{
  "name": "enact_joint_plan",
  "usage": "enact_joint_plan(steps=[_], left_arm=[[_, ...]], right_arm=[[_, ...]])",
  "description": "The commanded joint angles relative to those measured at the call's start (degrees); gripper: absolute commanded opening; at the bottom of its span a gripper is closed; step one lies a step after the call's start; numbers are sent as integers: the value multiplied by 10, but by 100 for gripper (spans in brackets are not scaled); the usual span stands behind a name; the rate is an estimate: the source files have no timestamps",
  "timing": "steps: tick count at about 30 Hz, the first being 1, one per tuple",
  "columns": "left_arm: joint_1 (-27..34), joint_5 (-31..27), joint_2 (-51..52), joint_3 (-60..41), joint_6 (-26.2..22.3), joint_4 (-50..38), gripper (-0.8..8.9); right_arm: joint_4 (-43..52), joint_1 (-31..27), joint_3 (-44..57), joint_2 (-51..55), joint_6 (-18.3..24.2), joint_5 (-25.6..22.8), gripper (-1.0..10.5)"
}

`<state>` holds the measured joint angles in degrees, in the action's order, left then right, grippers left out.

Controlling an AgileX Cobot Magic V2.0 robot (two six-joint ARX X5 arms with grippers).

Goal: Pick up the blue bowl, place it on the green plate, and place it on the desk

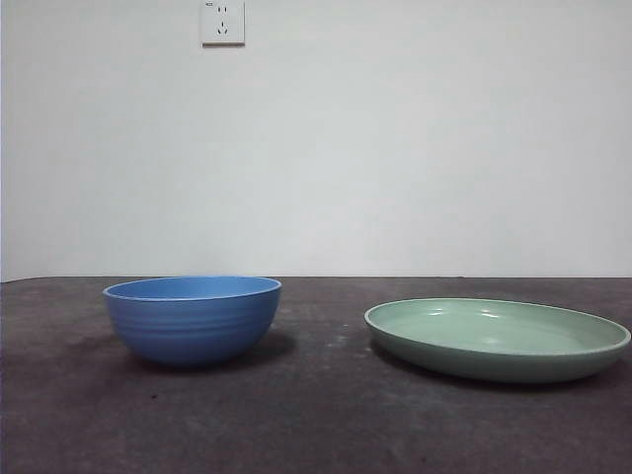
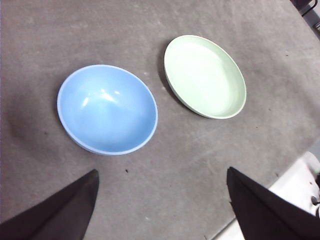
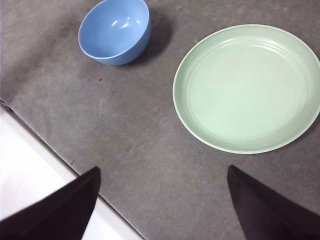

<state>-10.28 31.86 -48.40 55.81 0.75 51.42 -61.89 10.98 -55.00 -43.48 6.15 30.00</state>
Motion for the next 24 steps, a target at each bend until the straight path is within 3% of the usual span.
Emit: enact_joint_plan(steps=[1,16,24], left_arm=[[-12,-31,-40,36,3,-2,406],[-74,-210,-287,134,1,-17,404],[-78,-216,-404,134,2,-78,404]], right_arm=[[6,2,-11,-3,0,2,408],[8,2,-11,-3,0,2,408],[10,2,-11,-3,0,2,408]])
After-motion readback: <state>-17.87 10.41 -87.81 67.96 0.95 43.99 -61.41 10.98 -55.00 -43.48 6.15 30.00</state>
